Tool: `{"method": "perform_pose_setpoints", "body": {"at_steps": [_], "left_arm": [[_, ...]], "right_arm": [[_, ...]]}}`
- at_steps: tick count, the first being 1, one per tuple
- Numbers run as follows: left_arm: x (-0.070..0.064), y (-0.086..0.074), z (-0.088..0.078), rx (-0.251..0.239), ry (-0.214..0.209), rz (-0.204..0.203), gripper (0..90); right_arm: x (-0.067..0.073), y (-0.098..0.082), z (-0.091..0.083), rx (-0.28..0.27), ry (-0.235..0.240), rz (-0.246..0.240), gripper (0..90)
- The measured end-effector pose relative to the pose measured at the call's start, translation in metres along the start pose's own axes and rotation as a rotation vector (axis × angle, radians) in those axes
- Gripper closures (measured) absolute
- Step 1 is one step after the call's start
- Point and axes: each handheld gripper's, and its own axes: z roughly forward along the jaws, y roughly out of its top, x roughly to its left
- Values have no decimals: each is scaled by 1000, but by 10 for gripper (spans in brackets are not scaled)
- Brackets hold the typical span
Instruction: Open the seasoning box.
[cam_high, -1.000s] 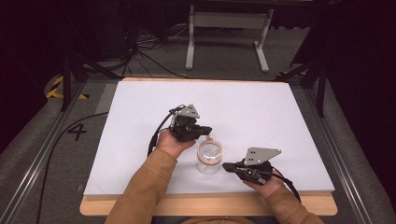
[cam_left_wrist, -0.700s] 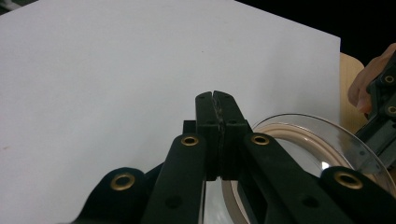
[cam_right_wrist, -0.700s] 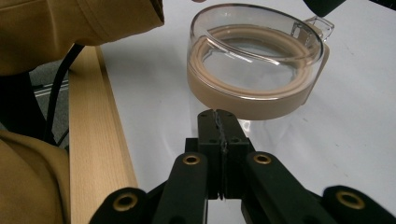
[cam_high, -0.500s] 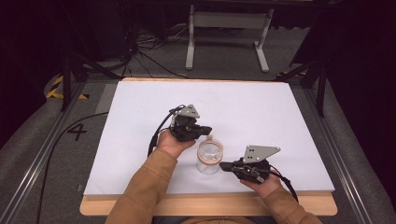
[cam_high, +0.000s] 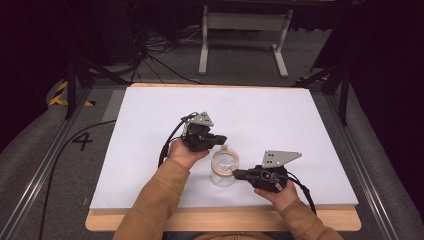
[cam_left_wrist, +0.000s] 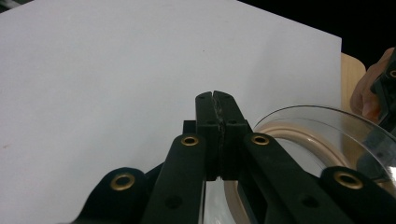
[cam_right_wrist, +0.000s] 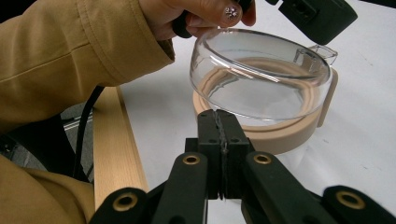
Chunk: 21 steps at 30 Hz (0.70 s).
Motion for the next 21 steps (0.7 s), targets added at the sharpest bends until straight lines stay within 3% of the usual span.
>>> {"method": "perform_pose_setpoints", "body": {"at_steps": [5, 8, 14, 21], "left_arm": [[0, 0, 0, 6, 3, 8, 899], [-1, 0, -2, -1, 31, 8, 896], [0, 2, -16, -45, 67, -6, 883], [1, -7, -33, -49, 99, -28, 883]], "right_arm": [[0, 0, 2, 5, -6, -8, 898], [1, 0, 2, 5, -6, -9, 898], [0, 2, 0, -1, -9, -16, 898], [-4, 11, -1, -19, -1, -38, 899]]}}
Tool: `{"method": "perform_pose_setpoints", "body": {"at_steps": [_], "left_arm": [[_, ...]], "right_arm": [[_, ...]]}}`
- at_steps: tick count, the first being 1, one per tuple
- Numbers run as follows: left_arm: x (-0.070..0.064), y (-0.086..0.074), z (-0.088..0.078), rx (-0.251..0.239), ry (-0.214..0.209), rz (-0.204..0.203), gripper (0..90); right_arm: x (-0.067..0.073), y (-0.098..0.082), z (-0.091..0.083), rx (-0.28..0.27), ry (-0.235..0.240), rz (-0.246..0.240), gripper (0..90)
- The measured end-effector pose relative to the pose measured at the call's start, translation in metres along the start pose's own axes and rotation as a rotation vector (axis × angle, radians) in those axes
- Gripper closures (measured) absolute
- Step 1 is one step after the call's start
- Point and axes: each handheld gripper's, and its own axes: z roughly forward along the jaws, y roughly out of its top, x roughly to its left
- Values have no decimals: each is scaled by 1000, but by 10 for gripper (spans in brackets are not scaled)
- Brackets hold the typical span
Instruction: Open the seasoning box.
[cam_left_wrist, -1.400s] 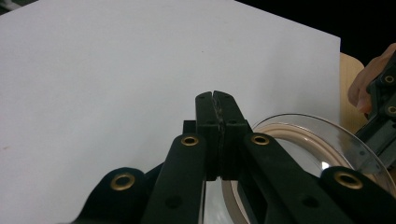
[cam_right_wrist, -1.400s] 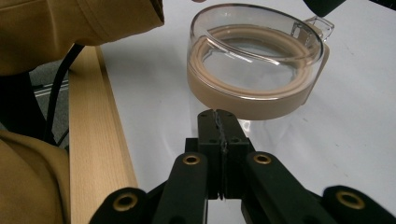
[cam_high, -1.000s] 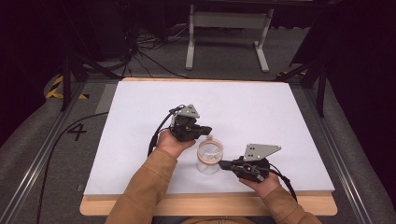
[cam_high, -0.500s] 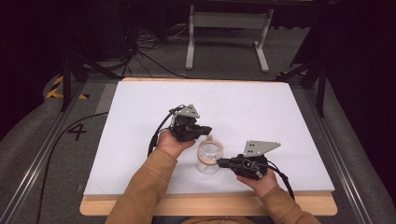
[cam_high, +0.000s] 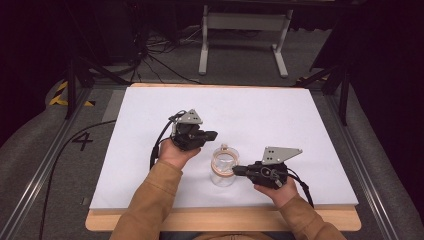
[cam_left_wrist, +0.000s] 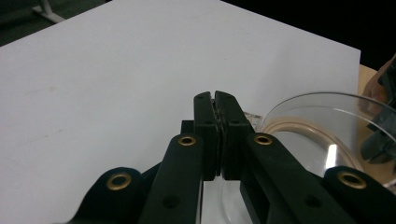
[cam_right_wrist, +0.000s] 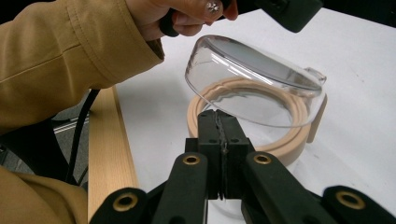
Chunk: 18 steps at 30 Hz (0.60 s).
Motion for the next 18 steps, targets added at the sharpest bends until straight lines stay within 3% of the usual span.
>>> {"method": "perform_pose_setpoints", "body": {"at_steps": [18], "left_arm": [[14, -34, -47, 30, 98, -96, 883]], "right_arm": [[-22, 22, -1, -50, 14, -37, 899]]}}
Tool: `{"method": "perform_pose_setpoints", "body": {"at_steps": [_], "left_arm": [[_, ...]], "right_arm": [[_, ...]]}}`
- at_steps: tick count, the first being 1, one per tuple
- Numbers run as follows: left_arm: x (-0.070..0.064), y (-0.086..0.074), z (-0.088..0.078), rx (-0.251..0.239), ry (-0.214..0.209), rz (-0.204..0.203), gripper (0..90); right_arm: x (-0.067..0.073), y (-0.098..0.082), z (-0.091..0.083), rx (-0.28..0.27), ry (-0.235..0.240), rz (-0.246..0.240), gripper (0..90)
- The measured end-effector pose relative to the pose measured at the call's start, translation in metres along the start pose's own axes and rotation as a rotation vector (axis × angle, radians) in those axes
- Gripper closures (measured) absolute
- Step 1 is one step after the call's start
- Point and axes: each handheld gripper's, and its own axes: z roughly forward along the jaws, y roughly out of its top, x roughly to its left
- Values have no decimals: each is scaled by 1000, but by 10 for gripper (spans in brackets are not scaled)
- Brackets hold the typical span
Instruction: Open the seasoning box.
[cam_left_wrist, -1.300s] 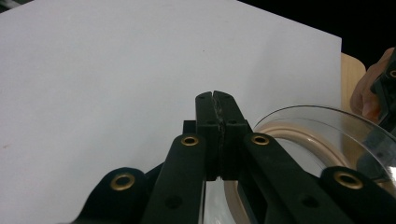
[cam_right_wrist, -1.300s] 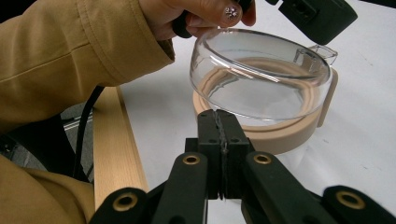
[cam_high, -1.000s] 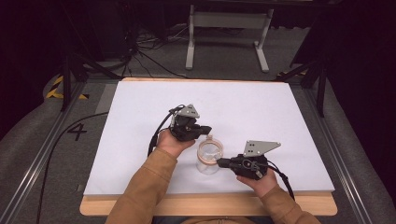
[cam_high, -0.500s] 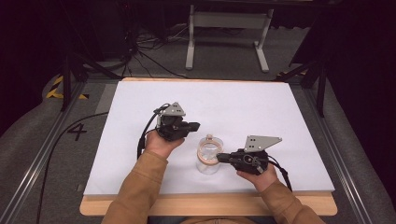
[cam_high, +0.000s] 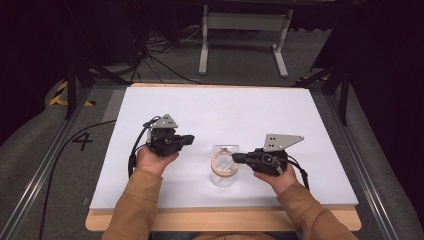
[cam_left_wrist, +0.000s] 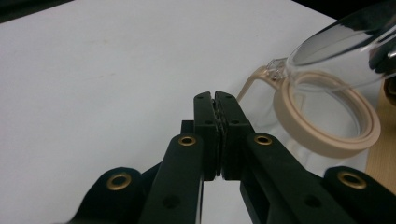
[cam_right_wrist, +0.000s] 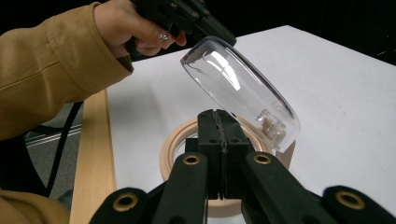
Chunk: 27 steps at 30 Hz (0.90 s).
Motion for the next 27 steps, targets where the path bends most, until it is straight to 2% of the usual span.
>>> {"method": "perform_pose_setpoints", "body": {"at_steps": [7, 12, 15, 21, 27], "left_arm": [[10, -11, -10, 39, 15, -35, 867], [17, -20, -16, 63, 14, -72, 870], [18, -22, -18, 68, 15, -74, 870], [19, -23, -18, 80, 22, -69, 869], [18, -23, -15, 81, 10, -70, 868]], "right_arm": [[-7, 3, 3, -8, -3, 1, 899], [-14, 3, 6, -10, -29, 14, 900], [-17, 3, 7, -14, -37, 20, 900], [-27, -1, 8, -13, -86, 52, 900], [-27, 0, 6, -17, -81, 51, 899]]}}
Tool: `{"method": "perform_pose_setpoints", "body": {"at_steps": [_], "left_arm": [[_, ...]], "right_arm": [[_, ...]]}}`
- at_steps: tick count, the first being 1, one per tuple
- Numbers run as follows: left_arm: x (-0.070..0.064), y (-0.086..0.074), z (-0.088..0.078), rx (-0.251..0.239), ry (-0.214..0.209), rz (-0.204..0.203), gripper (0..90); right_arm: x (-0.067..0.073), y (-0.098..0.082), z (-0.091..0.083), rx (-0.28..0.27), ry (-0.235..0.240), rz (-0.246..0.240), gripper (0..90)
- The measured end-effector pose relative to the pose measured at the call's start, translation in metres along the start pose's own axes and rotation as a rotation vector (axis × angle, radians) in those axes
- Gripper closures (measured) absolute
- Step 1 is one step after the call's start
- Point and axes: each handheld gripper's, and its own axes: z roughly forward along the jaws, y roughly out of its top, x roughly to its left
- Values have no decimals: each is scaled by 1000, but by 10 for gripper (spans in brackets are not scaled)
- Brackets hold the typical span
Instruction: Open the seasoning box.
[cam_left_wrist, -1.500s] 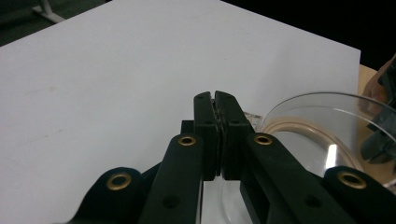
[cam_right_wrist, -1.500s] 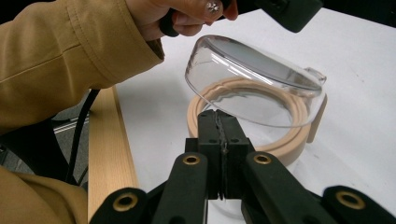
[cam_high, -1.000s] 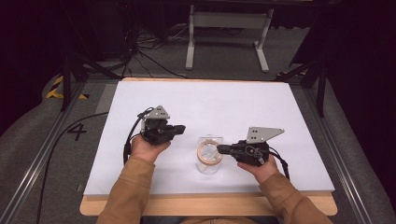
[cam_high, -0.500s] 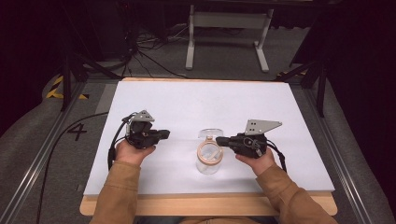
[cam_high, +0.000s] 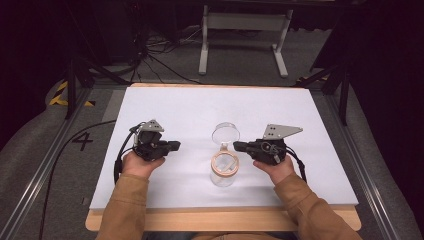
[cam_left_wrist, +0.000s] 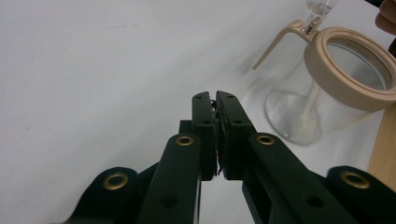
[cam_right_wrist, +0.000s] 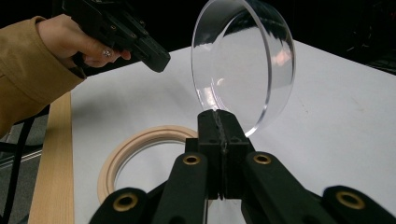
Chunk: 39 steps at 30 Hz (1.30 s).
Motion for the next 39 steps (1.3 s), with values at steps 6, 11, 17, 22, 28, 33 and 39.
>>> {"method": "perform_pose_setpoints", "body": {"at_steps": [6, 11, 17, 22, 28, 33, 39], "left_arm": [[-2, 2, -2, -15, -10, 10, 865], [-5, 4, -8, -28, -51, 50, 839], [-2, 4, -16, 4, -45, 55, 810], [3, 3, -21, 0, -53, 22, 781], [14, -1, -23, 10, -19, -12, 749], [23, -4, -22, 13, -5, -55, 736], [33, -9, -18, 13, 29, -86, 709]], "right_arm": [[1, 2, -2, 1, 21, -6, 896], [-2, 11, -16, 6, 47, -36, 847], [-14, 15, -42, 5, -2, -32, 763], [-31, 10, -64, 3, -35, 12, 702], [-51, 4, -88, 13, -128, 69, 668], [-66, -6, -96, 82, -217, 111, 628], [-81, -22, -95, 148, -281, 164, 594]]}}
